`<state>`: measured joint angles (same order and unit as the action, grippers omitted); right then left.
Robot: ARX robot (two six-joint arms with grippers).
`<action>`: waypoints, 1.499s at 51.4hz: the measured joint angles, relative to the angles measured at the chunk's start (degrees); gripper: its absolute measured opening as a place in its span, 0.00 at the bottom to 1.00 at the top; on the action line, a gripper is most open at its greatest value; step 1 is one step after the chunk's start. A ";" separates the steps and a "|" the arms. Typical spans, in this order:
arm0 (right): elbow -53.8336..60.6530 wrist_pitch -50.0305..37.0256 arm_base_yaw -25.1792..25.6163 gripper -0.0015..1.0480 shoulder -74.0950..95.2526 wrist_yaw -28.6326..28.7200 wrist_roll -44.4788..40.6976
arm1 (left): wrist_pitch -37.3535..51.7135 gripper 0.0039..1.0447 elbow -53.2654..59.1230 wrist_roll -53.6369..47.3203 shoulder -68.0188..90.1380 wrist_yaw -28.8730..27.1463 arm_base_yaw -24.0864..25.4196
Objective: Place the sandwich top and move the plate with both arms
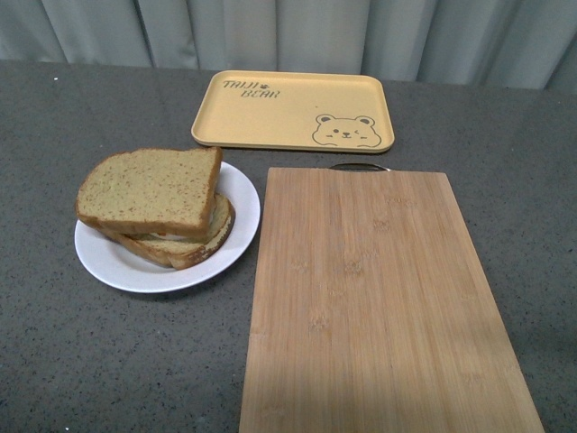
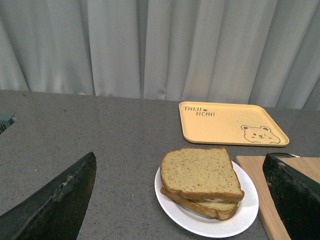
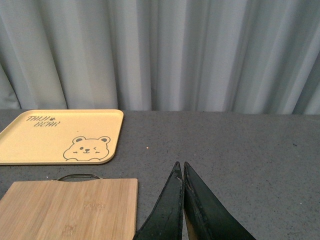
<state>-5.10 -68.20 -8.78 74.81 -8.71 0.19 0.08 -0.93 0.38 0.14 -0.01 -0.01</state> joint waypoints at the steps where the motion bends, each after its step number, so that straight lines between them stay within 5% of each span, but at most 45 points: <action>1: 0.35 0.74 0.26 0.01 -1.09 0.31 0.00 | 0.00 0.94 0.00 0.00 0.00 0.00 0.00; 21: 3.96 24.41 8.35 0.01 -28.72 8.31 0.00 | -0.02 0.94 0.00 0.00 0.00 -0.02 0.00; 47: 4.85 43.39 8.63 0.01 -49.90 8.74 0.00 | -0.04 0.94 0.02 0.00 0.00 -0.02 0.00; 77: 4.85 55.25 8.63 0.01 -62.07 8.76 0.00 | -0.04 0.94 0.00 0.00 0.00 -0.02 0.00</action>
<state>-0.25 -12.95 -0.14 12.73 0.05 0.19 0.03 -0.93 0.38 0.14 -0.03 -0.01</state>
